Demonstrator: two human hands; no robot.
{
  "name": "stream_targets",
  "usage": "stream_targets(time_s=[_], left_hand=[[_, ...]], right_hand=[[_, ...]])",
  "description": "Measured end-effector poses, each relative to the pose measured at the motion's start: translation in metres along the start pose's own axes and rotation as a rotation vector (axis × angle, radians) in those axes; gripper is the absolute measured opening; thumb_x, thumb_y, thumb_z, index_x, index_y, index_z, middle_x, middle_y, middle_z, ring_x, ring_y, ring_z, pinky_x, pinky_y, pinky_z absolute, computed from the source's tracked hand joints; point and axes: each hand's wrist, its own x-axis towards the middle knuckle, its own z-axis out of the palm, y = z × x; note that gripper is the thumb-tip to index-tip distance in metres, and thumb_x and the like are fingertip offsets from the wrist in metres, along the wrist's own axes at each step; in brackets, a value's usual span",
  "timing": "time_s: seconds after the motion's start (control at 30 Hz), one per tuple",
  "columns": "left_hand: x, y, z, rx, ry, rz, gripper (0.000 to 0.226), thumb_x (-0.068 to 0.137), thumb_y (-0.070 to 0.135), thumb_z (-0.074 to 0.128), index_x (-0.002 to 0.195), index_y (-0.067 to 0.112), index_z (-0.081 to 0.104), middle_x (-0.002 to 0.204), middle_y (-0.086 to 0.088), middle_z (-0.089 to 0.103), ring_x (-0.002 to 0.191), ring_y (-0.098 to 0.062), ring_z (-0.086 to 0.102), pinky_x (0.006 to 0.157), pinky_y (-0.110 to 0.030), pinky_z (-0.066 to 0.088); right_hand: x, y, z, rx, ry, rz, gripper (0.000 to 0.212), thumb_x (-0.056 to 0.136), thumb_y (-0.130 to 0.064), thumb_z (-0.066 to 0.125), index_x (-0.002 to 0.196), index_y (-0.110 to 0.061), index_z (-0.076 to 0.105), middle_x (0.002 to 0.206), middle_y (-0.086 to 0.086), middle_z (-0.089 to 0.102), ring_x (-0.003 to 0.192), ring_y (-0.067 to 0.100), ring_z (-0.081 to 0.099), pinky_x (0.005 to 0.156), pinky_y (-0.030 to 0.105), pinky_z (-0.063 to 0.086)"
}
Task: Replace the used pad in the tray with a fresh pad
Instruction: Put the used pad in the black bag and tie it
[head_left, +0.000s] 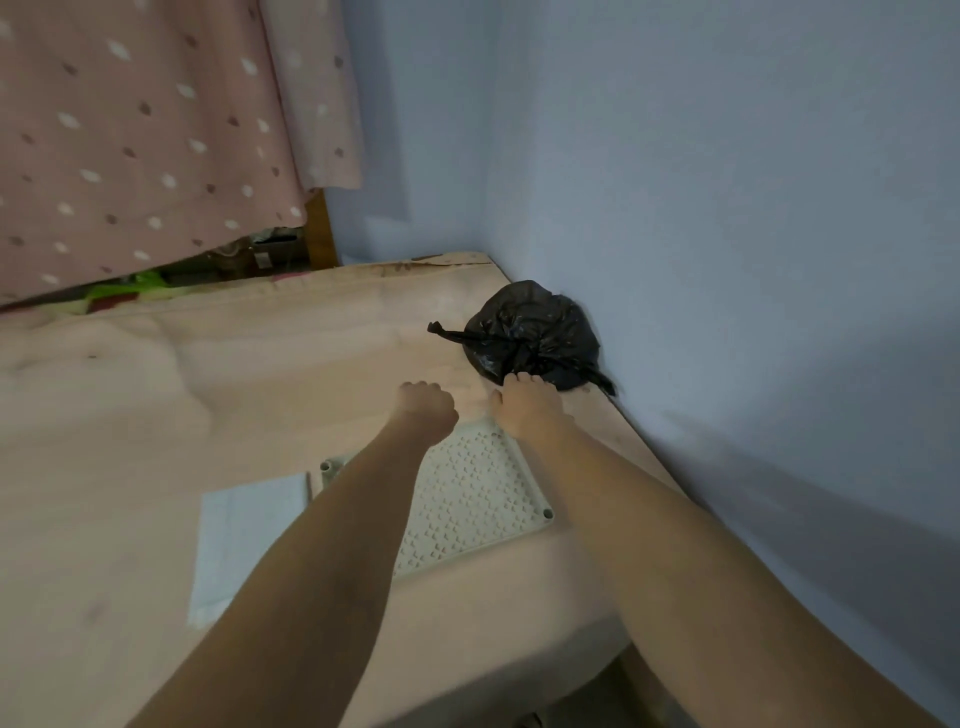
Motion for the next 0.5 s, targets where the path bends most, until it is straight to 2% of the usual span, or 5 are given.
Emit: stream_targets(time_s=[0.27, 0.5], left_hand=[[-0.04, -0.052, -0.021, -0.032, 0.021, -0.154, 0.038, 0.099, 0.022, 0.03, 0.121, 0.01, 0.058, 0.126, -0.01, 0.055, 0.117, -0.026, 0.05, 0.095, -0.033, 0.036], [-0.077, -0.096, -0.022, -0.074, -0.041, -0.346, 0.039, 0.099, 0.022, 0.03, 0.126, 0.01, 0.055, 0.13, -0.011, 0.052, 0.12, -0.026, 0.048, 0.098, -0.035, 0.036]], right_hand=[[-0.007, -0.055, -0.034, -0.071, 0.043, -0.156, 0.049, 0.101, -0.033, 0.024, 0.136, -0.003, 0.041, 0.137, 0.017, 0.046, 0.124, 0.032, 0.043, 0.1, 0.041, 0.036], [-0.003, -0.111, -0.036, -0.085, 0.042, -0.362, 0.049, 0.101, -0.034, 0.025, 0.134, -0.004, 0.044, 0.136, 0.015, 0.048, 0.123, 0.031, 0.044, 0.1, 0.04, 0.036]])
